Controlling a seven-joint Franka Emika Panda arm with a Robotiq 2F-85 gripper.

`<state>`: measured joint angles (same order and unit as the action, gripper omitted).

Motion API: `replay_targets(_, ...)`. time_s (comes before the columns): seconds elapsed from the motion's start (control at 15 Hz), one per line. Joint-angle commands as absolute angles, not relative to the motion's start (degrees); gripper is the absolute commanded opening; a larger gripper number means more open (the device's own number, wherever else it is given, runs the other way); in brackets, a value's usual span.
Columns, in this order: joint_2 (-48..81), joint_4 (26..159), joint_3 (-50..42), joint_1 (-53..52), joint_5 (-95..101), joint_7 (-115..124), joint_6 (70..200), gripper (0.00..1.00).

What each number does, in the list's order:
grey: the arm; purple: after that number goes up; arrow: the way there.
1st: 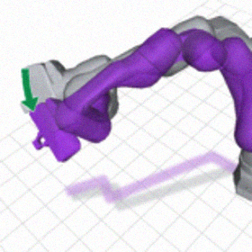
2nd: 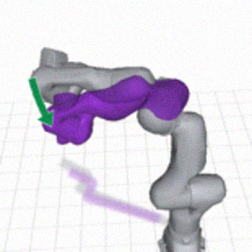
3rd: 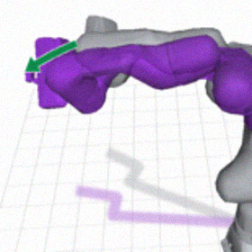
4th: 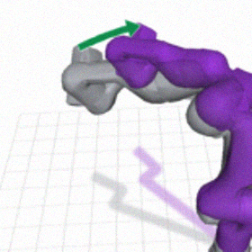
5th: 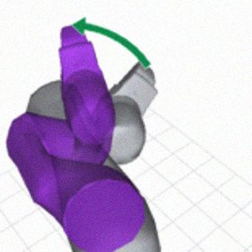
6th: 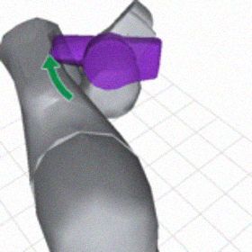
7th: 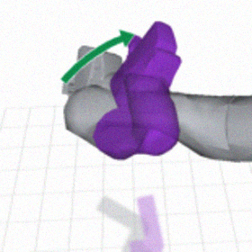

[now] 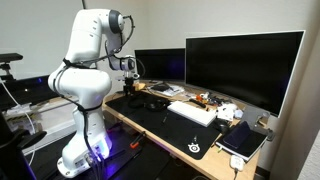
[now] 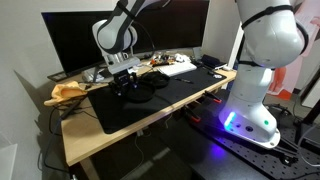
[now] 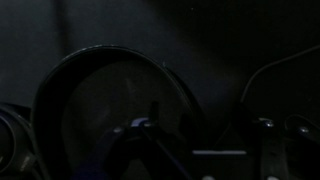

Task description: Close the black bag on the table

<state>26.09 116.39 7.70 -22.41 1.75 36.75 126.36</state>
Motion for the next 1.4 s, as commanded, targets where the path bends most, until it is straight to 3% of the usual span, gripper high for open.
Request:
replay_targets(0.0,27.15,114.75,6.83,-23.12,3.18,39.19,124.25,0.77)
replay_targets(0.07,27.38,114.68,6.74,-23.04,3.33,39.19,124.26,0.75)
replay_targets(0.33,28.52,114.25,6.27,-23.13,3.59,38.99,124.16,0.81)
replay_targets(0.47,28.9,114.14,6.09,-23.24,3.77,38.98,124.2,0.75)
replay_targets(0.53,29.01,114.08,6.0,-23.34,3.96,39.03,124.15,0.68)
replay_targets(0.6,29.06,114.09,5.98,-23.42,4.14,39.02,124.19,0.51)
replay_targets(0.73,29.06,114.05,6.01,-23.56,4.68,39.01,124.25,0.42)
replay_targets(1.07,28.77,114.26,6.09,-24.25,5.28,39.17,124.61,0.02)
replay_targets(1.33,26.41,116.79,6.05,-24.51,5.92,39.44,126.19,0.02)
